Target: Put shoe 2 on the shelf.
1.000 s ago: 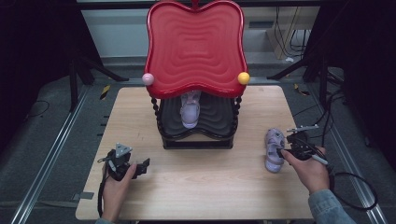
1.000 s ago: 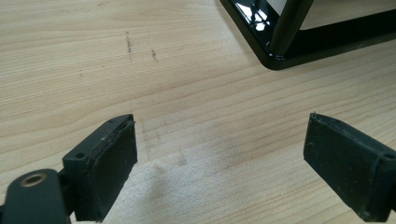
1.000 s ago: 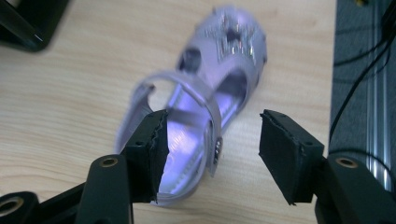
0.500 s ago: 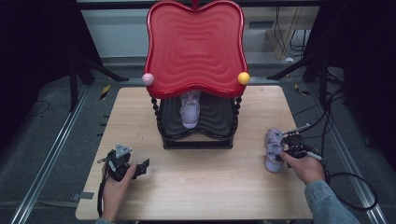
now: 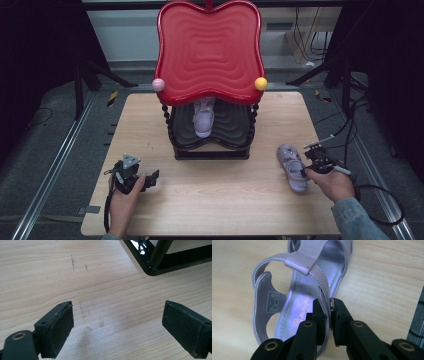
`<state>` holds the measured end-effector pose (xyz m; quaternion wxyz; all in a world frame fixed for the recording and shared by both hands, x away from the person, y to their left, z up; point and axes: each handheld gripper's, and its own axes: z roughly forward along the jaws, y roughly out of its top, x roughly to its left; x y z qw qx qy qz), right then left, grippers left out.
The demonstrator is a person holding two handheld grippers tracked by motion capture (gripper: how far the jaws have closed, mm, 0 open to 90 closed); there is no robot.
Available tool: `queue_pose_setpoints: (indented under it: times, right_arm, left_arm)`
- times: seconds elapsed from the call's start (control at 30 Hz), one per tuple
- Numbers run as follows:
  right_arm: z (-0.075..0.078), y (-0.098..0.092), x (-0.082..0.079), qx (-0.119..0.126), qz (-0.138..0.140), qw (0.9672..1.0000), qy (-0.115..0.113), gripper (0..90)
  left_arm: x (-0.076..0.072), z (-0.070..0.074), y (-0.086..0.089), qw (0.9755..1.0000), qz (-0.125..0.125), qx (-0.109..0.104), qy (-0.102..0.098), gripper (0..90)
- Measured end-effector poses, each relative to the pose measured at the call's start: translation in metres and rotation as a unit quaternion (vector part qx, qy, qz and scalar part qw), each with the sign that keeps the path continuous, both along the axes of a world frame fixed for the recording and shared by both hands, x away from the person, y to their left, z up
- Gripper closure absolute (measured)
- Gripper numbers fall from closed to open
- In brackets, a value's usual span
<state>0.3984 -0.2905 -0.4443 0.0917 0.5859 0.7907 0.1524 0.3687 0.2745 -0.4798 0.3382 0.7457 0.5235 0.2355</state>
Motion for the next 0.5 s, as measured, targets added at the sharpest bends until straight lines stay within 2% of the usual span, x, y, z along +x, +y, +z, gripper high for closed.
queue_pose_setpoints:
  times: [0.17, 0.23, 0.3, 0.37, 0.43, 0.47, 0.5]
  right_arm:
    - [0.015, 0.018, -0.032, 0.003, 0.059, 0.9982, -0.013, 82.6]
    - [0.019, 0.032, -0.042, 0.013, 0.089, 0.9958, -0.019, 82.6]
    - [0.022, 0.051, -0.047, 0.023, 0.127, 0.9914, -0.023, 82.6]
    - [0.023, 0.069, -0.047, 0.031, 0.147, 0.9884, -0.023, 82.6]
    - [0.021, 0.092, -0.041, 0.033, 0.193, 0.9800, -0.032, 82.5]
    - [0.020, 0.098, -0.039, 0.034, 0.202, 0.9783, -0.031, 82.5]
    - [0.018, 0.111, -0.034, 0.032, 0.223, 0.9739, -0.029, 82.5]
  left_arm:
    - [0.000, 0.000, 0.000, 1.0000, 0.002, 0.004, -0.001, 9.6]
    - [0.000, 0.000, 0.000, 1.0000, 0.003, 0.004, -0.002, 9.5]
    - [0.000, -0.001, -0.001, 1.0000, 0.002, 0.006, -0.001, 9.5]
    - [0.001, -0.001, -0.001, 1.0000, 0.001, 0.007, 0.000, 9.5]
    - [0.000, -0.002, 0.000, 1.0000, 0.004, 0.007, -0.002, 9.6]
    - [0.000, -0.002, 0.001, 0.9999, 0.007, 0.006, -0.004, 9.6]
    - [-0.001, -0.002, 0.001, 0.9999, 0.007, 0.005, -0.004, 9.6]
